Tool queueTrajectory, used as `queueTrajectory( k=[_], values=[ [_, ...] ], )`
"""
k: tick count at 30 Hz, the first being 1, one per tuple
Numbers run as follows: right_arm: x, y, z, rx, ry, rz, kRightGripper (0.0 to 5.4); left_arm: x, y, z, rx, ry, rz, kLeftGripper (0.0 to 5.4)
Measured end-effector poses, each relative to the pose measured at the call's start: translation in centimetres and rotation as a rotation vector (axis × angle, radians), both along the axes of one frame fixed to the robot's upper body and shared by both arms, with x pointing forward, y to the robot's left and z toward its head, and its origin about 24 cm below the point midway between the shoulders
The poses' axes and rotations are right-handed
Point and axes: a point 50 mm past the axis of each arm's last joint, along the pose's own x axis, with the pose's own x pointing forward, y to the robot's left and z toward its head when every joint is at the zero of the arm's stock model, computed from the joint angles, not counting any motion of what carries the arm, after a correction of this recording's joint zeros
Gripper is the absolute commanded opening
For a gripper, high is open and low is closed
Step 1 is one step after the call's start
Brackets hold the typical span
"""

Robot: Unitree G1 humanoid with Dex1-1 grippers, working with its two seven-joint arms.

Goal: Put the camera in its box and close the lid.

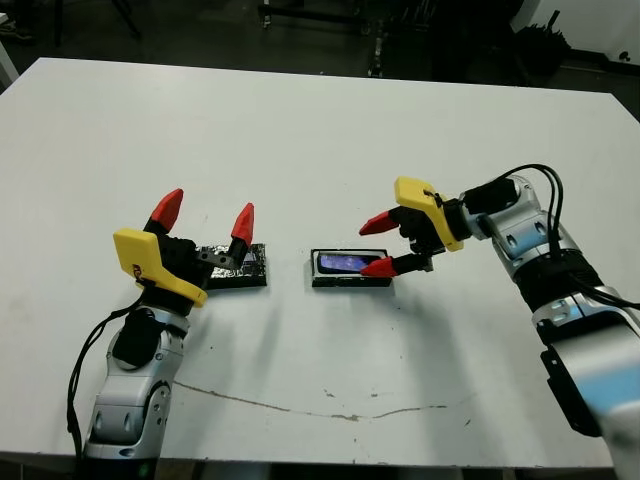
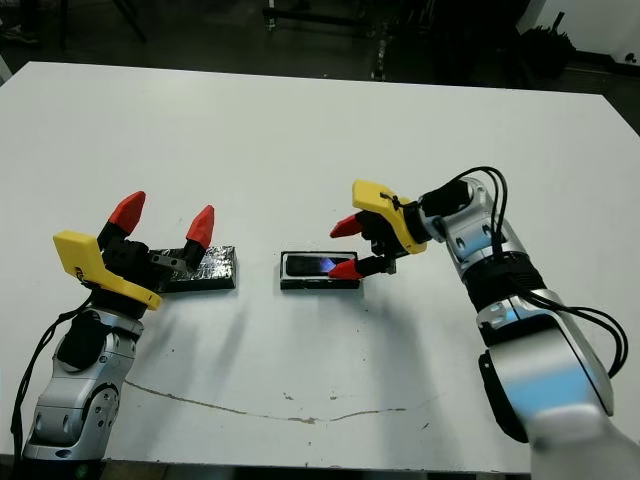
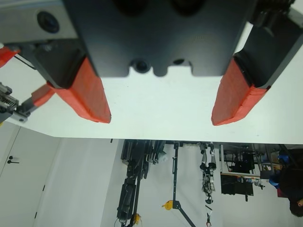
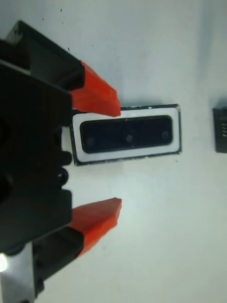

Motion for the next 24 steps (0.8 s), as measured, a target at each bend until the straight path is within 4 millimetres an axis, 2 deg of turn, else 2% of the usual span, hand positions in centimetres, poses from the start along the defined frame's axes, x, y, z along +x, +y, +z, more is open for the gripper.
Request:
queueTrajectory(
  k=[3,10,13,16,21,24],
  values=[
    [0.0,-0.3,0.9,0.059,0.002,-0.007,5.33,0.0,0.0,0.0,-0.001,0.0,0.0,5.4],
    [-0.3,-1.3,3.2,0.196,-0.045,-0.054,5.37,0.0,0.0,0.0,-0.001,0.0,-0.001,5.4],
    [-0.6,-1.8,4.4,0.278,-0.116,-0.11,5.37,0.0,0.0,0.0,-0.001,0.001,-0.002,5.4],
    [-1.1,-2.4,4.8,0.368,-0.143,-0.245,5.37,0.0,0.0,0.0,0.0,0.001,-0.001,5.4],
    [-2.7,-3.1,4.8,0.487,-0.262,-0.493,4.82,0.0,0.0,0.0,0.002,-0.001,-0.004,5.4],
    [-4.4,-3.2,3.6,0.537,-0.337,-0.605,4.4,0.1,0.1,0.1,0.022,-0.007,-0.003,5.4]
  ],
)
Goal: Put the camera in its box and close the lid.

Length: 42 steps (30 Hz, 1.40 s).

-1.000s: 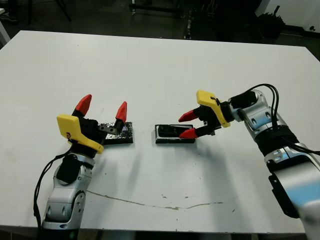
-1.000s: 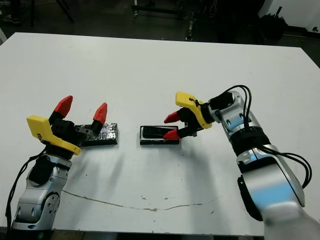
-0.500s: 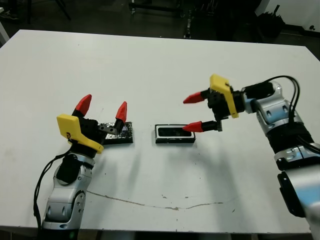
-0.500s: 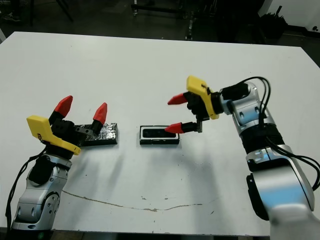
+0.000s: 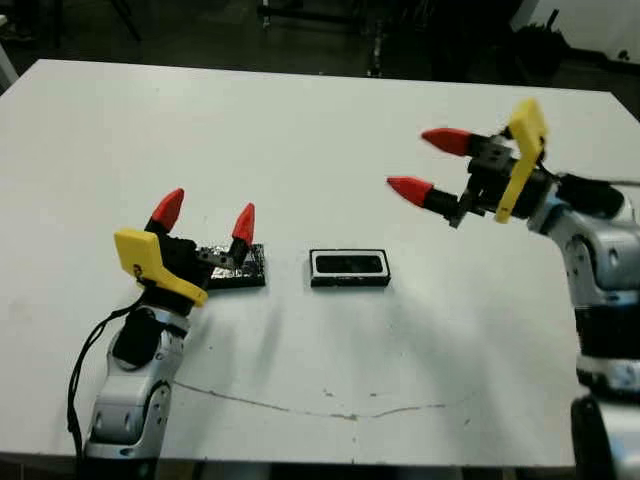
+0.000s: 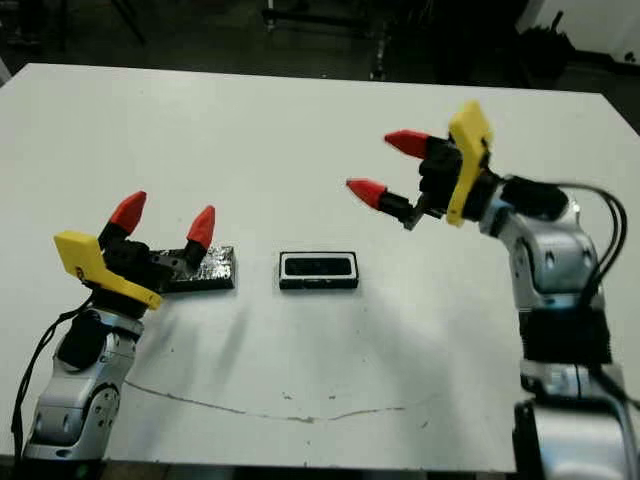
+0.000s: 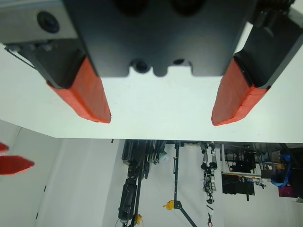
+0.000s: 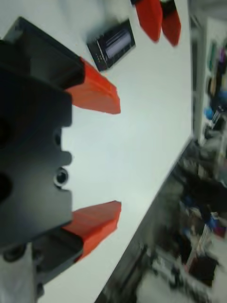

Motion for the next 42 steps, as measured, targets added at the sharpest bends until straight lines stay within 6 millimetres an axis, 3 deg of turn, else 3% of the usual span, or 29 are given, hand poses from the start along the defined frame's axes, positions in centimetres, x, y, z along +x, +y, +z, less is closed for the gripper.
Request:
queueTrajectory(
  k=[5,11,16,25,30,42],
  values=[
    [-3.7,-0.8,-2.5,0.033,-0.051,-0.195,3.67,0.4,1.5,1.0,0.122,-0.035,-0.026,5.4],
    [-8.0,-1.4,-5.1,0.054,-0.046,-0.273,2.81,1.4,3.7,3.5,0.314,-0.063,-0.162,5.4],
    [-10.1,-1.5,-6.0,0.077,-0.04,-0.312,2.02,2.7,5.2,5.3,0.418,-0.029,-0.313,5.4],
    [-10.8,-1.2,-6.4,0.148,-0.078,-0.378,0.68,5.4,6.9,7.8,0.652,0.139,-0.638,5.4],
    [-10.7,-1.2,-6.6,0.153,-0.076,-0.397,0.01,7.1,7.1,7.9,0.69,0.275,-0.888,5.4],
    [-10.5,-1.2,-6.3,0.151,-0.094,-0.43,0.01,8.0,5.7,5.9,0.724,0.343,-1.078,5.4]
  ],
)
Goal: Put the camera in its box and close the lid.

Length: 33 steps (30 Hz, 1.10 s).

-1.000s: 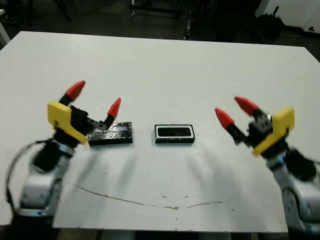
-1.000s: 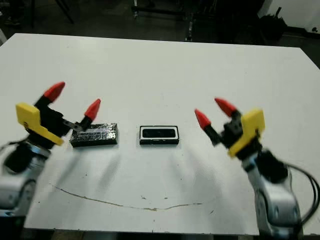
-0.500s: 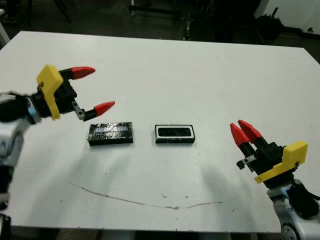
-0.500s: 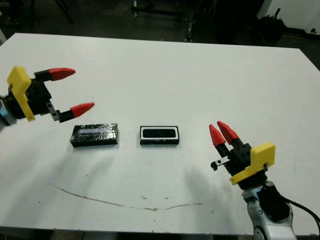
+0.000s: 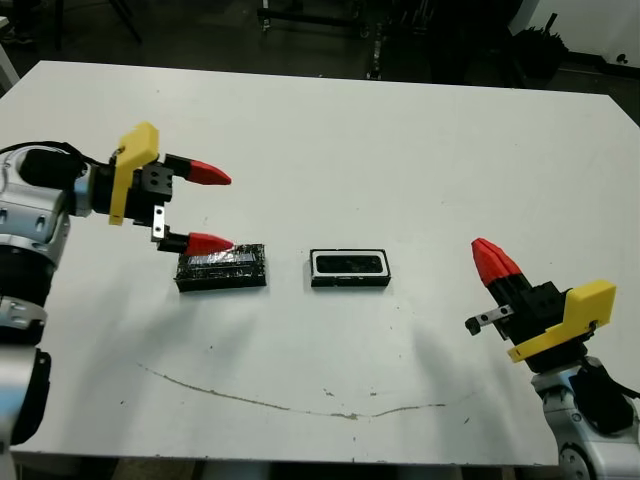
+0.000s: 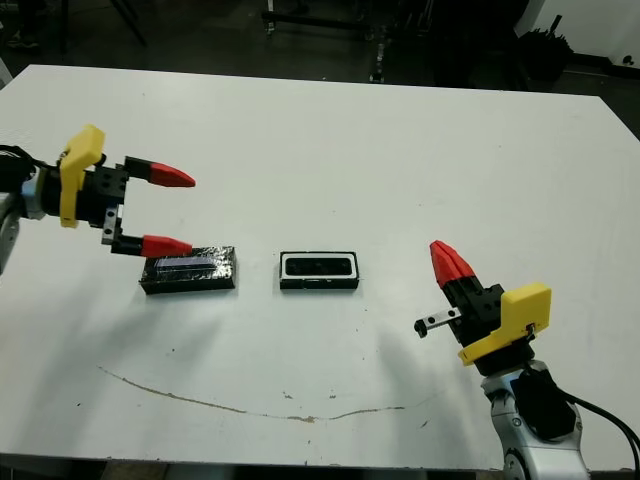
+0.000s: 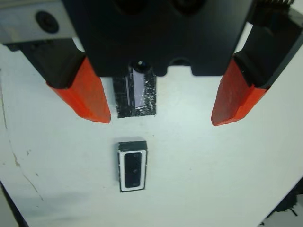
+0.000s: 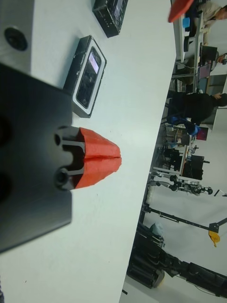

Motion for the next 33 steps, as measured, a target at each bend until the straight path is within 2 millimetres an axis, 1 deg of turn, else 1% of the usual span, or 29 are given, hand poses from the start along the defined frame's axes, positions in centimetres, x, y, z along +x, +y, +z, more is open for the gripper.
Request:
queueTrajectory(
  k=[5,16,20,28,33],
  values=[
    [0.0,0.0,0.0,0.006,0.005,-0.012,0.01,0.1,-0.3,-0.7,0.012,0.031,-0.009,5.4],
    [0.0,0.1,0.2,0.01,0.004,-0.01,0.01,-0.2,-0.9,-1.2,0.082,0.023,-0.017,5.4],
    [0.0,0.1,0.2,0.004,0.003,-0.011,0.01,-0.3,-1.2,-1.9,0.136,0.044,-0.01,5.4],
    [0.0,0.0,0.2,-0.001,0.0,-0.011,0.01,-0.5,-1.4,-2.2,0.232,0.043,-0.018,5.4],
    [0.0,0.0,0.2,-0.006,0.0,-0.01,0.01,-0.6,-1.5,-2.5,0.246,0.043,-0.009,5.4]
  ],
)
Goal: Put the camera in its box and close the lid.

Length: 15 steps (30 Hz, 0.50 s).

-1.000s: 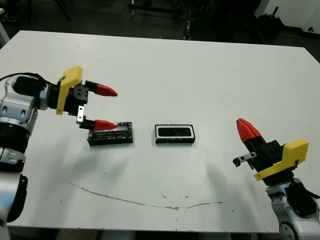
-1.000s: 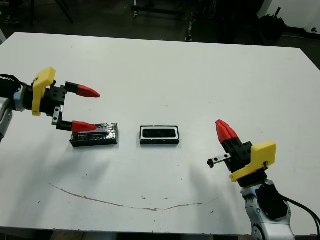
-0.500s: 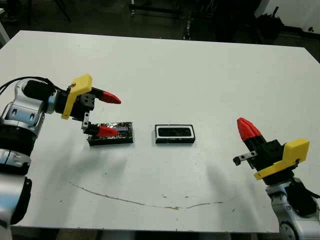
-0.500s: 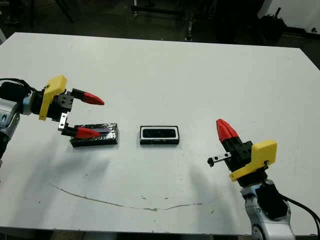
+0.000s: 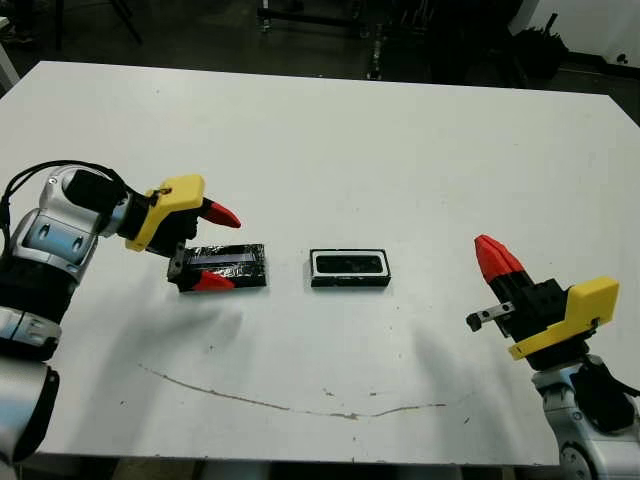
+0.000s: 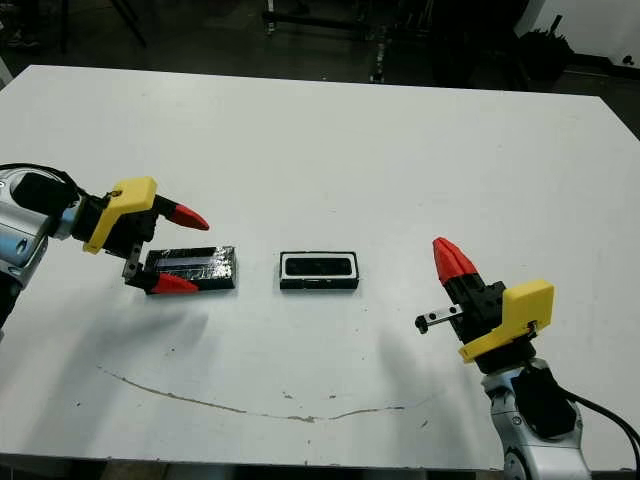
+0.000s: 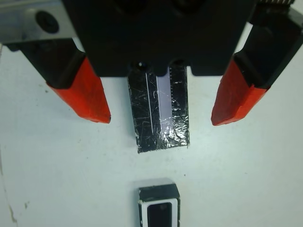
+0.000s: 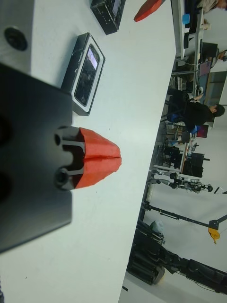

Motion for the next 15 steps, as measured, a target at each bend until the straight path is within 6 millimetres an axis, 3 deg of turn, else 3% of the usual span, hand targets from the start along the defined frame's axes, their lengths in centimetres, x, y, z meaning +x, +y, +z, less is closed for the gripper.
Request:
queueTrajectory(
  k=[15],
  values=[
    [0.0,0.0,0.0,-0.009,-0.002,0.001,0.01,-0.1,0.8,-1.4,0.021,0.015,0.057,5.4]
  ],
)
